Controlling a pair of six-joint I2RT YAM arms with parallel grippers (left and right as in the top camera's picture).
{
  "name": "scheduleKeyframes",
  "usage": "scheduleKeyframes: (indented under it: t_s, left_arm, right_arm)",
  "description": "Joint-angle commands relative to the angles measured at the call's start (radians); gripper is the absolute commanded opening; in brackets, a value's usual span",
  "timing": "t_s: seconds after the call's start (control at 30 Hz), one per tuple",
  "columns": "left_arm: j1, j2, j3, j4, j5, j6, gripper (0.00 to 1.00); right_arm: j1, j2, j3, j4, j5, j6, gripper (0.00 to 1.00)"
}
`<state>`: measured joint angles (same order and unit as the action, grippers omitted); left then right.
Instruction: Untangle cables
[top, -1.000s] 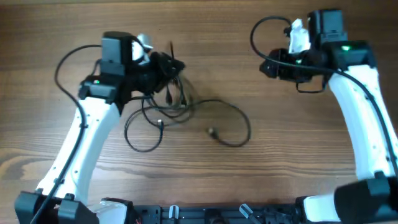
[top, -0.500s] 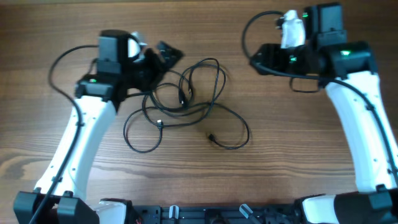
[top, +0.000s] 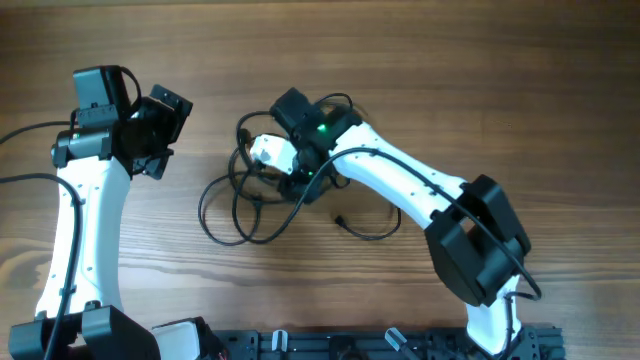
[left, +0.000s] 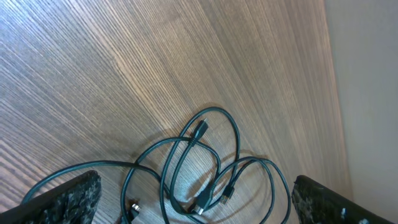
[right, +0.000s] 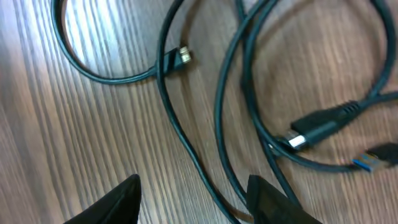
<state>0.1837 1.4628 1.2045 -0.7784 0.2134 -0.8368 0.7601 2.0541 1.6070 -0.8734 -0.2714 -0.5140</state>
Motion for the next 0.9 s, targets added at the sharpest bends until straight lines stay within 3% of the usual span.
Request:
scheduleKeyframes:
  t_s: [0.0, 0.33, 0.5, 0.6, 0.63, 0.7, 0.73, 0.83, 0.87]
  left_arm:
    - [0.003, 0.011, 0.005, -0.001, -0.014, -0.005, 1.00]
    - [0.003, 0.013, 0.005, 0.000, -0.014, -0.005, 1.00]
    - [0.003, 0.013, 0.005, 0.000, -0.014, -0.005, 1.00]
    - [0.003, 0.013, 0.005, 0.000, -0.014, -0.005, 1.00]
    - [0.003, 0.013, 0.005, 0.000, -0.014, -0.005, 1.00]
    - [0.003, 0.013, 0.005, 0.000, -0.014, -0.005, 1.00]
    - [0.003, 0.013, 0.005, 0.000, -0.014, -0.005, 1.00]
    - [0.003, 0.013, 0.005, 0.000, -0.014, -0.005, 1.00]
    - [0.003, 0.013, 0.005, 0.000, -0.014, -0.005, 1.00]
  right_arm:
    - [0.006, 0.035, 0.003, 0.010, 0.019, -0.055, 0.55]
    - [0.005, 0.108, -0.015, 0.075, 0.150, -0.075, 0.52]
    - [0.005, 0.116, -0.051, 0.117, 0.213, -0.083, 0.39]
    - [0.005, 0.116, -0.051, 0.129, 0.213, -0.080, 0.38]
    - [0.005, 0.116, -0.051, 0.133, 0.213, -0.076, 0.36]
    - [0.005, 0.116, -0.051, 0.138, 0.213, -0.050, 0.09]
    - [0.005, 0.116, -0.051, 0.138, 0.213, -0.037, 0.04]
    - [0.006, 0.109, -0.036, 0.101, 0.228, 0.072, 0.04]
    - [0.006, 0.092, 0.004, 0.041, 0.223, 0.185, 0.04]
